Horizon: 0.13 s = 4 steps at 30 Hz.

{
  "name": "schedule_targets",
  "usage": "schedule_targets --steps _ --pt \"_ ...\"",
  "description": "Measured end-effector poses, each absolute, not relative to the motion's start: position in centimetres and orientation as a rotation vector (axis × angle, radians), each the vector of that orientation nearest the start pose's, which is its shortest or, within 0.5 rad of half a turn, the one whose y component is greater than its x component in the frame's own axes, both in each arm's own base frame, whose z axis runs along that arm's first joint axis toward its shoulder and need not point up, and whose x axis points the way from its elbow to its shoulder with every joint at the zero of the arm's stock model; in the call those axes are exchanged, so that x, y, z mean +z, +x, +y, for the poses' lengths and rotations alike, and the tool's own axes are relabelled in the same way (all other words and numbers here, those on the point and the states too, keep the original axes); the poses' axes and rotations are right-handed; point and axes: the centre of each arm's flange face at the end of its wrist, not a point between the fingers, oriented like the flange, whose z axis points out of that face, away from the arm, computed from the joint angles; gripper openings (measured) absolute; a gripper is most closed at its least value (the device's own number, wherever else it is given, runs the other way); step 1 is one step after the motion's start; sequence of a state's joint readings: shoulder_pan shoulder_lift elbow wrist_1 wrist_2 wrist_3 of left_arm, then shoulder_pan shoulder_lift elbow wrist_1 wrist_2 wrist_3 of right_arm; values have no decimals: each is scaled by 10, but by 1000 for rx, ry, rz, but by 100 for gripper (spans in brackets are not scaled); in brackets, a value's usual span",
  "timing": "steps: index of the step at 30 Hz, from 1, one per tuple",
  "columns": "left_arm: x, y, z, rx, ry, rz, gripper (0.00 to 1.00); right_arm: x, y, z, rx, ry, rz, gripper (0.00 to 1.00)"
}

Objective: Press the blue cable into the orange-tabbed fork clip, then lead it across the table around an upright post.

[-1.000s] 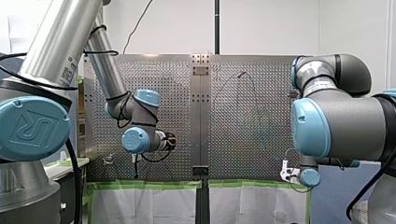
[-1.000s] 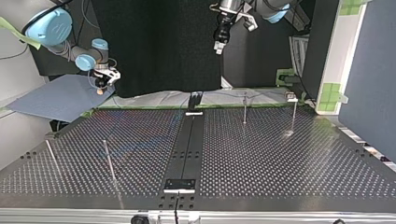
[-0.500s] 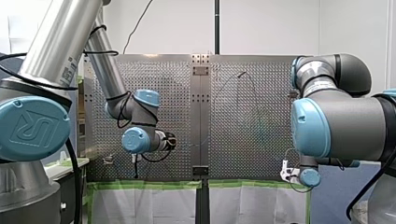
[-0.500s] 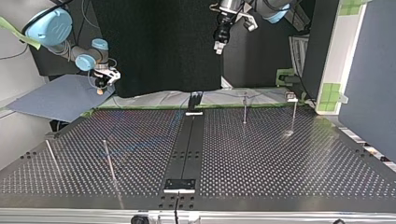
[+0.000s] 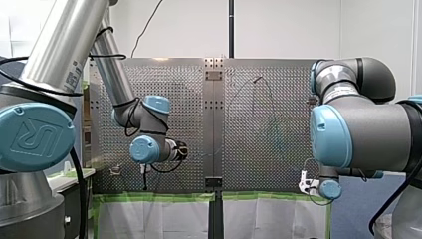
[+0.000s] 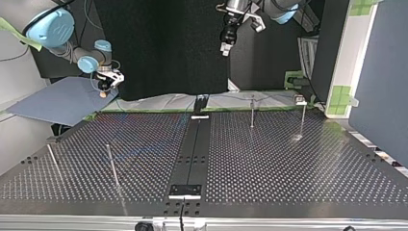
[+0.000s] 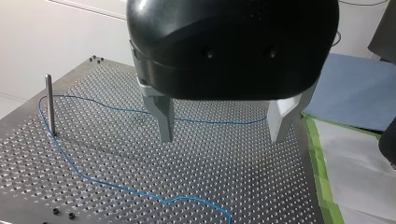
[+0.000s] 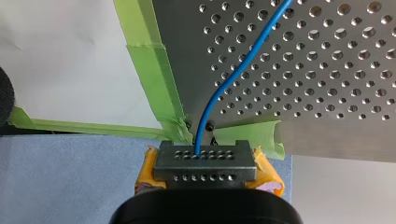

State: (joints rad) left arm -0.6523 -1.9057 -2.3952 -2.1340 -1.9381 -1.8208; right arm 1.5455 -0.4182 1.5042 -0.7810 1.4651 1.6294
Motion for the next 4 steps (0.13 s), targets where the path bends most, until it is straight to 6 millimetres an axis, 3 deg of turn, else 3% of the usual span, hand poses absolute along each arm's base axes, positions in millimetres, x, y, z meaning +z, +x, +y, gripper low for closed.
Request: schedule_targets --steps 4 --pt "92 238 -304 -353 74 1723 98 -137 128 -639 1160 1450 -1460 0"
